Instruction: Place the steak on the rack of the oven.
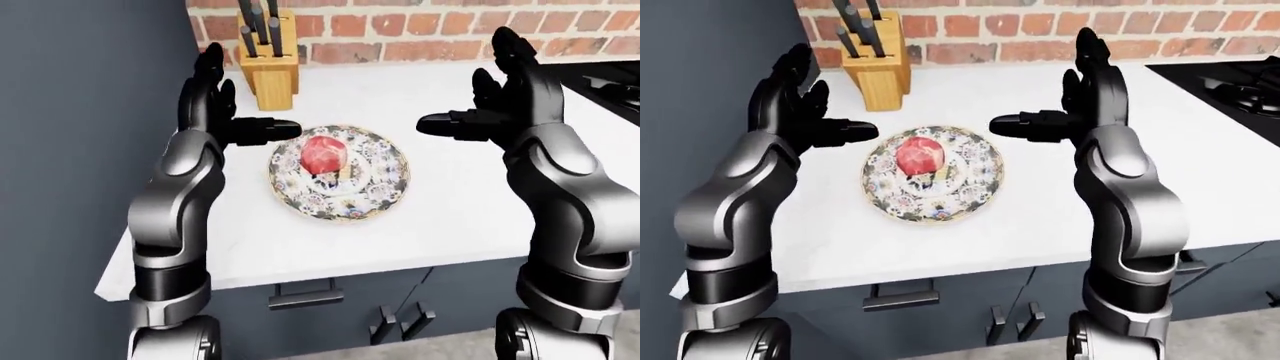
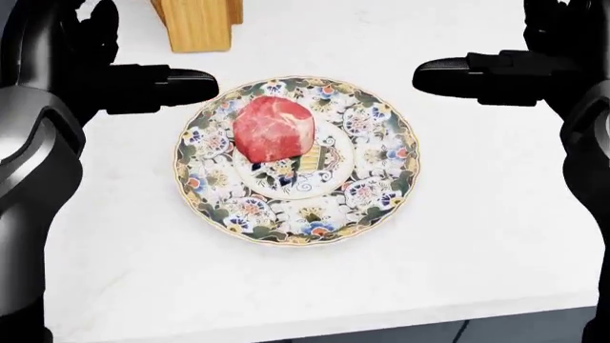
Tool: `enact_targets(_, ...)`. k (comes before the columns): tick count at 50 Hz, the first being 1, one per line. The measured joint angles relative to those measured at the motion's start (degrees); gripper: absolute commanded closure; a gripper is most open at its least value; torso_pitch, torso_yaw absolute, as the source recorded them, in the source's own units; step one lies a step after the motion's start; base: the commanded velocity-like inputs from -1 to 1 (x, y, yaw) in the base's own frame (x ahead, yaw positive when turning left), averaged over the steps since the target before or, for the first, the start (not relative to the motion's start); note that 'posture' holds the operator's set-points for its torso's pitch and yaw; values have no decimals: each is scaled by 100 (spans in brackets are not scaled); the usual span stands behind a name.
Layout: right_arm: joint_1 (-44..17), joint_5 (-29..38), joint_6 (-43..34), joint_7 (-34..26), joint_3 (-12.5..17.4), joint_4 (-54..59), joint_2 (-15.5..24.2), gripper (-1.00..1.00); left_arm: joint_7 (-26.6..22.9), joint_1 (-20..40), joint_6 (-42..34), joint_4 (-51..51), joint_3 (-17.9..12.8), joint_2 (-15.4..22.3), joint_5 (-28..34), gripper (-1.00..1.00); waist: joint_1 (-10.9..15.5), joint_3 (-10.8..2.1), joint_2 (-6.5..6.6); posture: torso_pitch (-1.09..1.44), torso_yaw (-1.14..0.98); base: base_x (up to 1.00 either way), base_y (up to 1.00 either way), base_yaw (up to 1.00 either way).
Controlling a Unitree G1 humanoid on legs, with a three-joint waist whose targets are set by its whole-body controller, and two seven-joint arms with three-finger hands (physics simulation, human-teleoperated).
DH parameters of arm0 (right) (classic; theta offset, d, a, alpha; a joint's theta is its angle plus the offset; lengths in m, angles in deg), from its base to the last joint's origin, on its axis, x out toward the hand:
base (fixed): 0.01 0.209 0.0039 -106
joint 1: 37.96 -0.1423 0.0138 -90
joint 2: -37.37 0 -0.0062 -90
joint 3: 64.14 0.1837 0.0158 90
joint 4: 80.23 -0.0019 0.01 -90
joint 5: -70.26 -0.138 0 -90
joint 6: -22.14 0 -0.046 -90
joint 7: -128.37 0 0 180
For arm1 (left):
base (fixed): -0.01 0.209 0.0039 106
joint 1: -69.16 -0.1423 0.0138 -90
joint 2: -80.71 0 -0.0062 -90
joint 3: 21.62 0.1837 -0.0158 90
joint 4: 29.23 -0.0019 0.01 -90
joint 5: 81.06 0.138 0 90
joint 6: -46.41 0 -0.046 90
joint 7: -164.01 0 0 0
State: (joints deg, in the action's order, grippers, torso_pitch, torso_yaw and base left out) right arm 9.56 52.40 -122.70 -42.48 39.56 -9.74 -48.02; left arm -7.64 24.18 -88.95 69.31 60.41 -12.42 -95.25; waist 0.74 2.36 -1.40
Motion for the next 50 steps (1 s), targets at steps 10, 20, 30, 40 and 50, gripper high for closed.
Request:
enact_targets(10,27,-67,-11,-30,-10,-47,-6,-100,-7,-27,39,-19,1,-19,22,-100,-18,10,20,0,0,0,0,0)
enact_targets(20,-33,-19,-35,-23,-62,-79,16,-100,-18,-10,48,-23,-12,-14,23,-100,-32,34,27,0,0,0,0,0)
enact_targets(30,-431,560,228,-315,-556,704,-159,-100,107,90,-57,146,-178,135,-86,-100,-82,32,78,0,0,0,0,0)
enact_targets(40,-1295,1653,960,-1159,-938,2436,-544,-100,159,86,-8,64,-148,196,-192,-100,-93,48,155,0,0,0,0,0)
enact_targets(50,-1980,2223,1547,-1719,-1148,3713,-948,-100,195,120,-63,125,-141,212,-241,-100,-90,0,170,0,0,0,0,0)
